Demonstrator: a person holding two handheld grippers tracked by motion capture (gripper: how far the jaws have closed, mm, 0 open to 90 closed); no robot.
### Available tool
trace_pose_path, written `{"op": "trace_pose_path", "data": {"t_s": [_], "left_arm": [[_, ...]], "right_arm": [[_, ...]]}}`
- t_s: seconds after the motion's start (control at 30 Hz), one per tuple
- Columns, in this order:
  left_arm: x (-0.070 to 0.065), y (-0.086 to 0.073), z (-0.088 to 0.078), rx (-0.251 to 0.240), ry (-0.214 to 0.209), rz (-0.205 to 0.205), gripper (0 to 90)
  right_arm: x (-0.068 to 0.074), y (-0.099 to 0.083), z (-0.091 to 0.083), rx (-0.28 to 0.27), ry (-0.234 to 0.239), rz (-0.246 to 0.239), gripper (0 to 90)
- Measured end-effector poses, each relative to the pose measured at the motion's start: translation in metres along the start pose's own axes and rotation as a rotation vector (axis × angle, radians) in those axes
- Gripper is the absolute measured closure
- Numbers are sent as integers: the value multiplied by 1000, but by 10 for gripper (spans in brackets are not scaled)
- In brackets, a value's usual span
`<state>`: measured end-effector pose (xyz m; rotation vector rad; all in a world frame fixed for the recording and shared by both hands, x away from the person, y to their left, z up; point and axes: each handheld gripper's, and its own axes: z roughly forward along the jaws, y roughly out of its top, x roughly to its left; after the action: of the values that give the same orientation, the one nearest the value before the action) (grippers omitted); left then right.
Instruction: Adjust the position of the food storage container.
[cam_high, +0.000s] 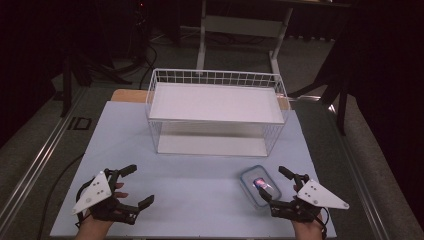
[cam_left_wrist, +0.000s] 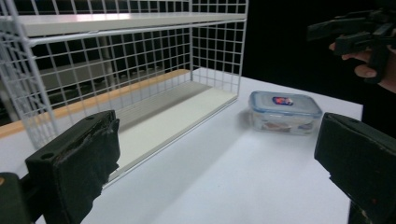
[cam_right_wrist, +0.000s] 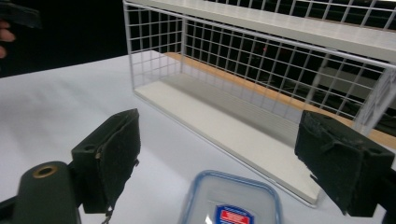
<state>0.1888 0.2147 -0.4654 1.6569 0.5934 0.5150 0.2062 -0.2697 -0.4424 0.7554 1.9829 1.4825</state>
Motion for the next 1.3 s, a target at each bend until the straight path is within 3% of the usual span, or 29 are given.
{"op": "trace_pose_path", "data": {"t_s": [0.2,0.33,0.4,0.47,0.53,0.67,0.83,1.03,1.13,1.3], "left_arm": [[-3,-2,1,1,-15,-7,12],[-6,-1,2,-2,-26,4,12],[-7,-1,3,1,-37,10,11],[-7,-3,4,16,-44,16,12],[-7,-4,5,26,-47,23,12],[-8,-4,6,27,-56,25,12],[-10,-3,7,25,-57,36,11],[-10,-3,7,26,-58,40,12],[-11,-3,7,27,-58,42,12],[-12,-3,7,29,-58,49,12]], "right_arm": [[2,3,0,0,39,22,130],[-1,6,-1,-31,78,71,123],[-2,7,-1,-33,75,80,123],[-2,10,-1,-4,43,79,124],[-4,10,-1,-2,94,83,123],[-7,7,0,44,106,96,152],[-10,-7,-5,123,135,87,338],[-18,-30,-13,202,163,113,538],[-21,-41,-18,248,166,105,638],[-26,-57,-24,310,170,63,882]]}}
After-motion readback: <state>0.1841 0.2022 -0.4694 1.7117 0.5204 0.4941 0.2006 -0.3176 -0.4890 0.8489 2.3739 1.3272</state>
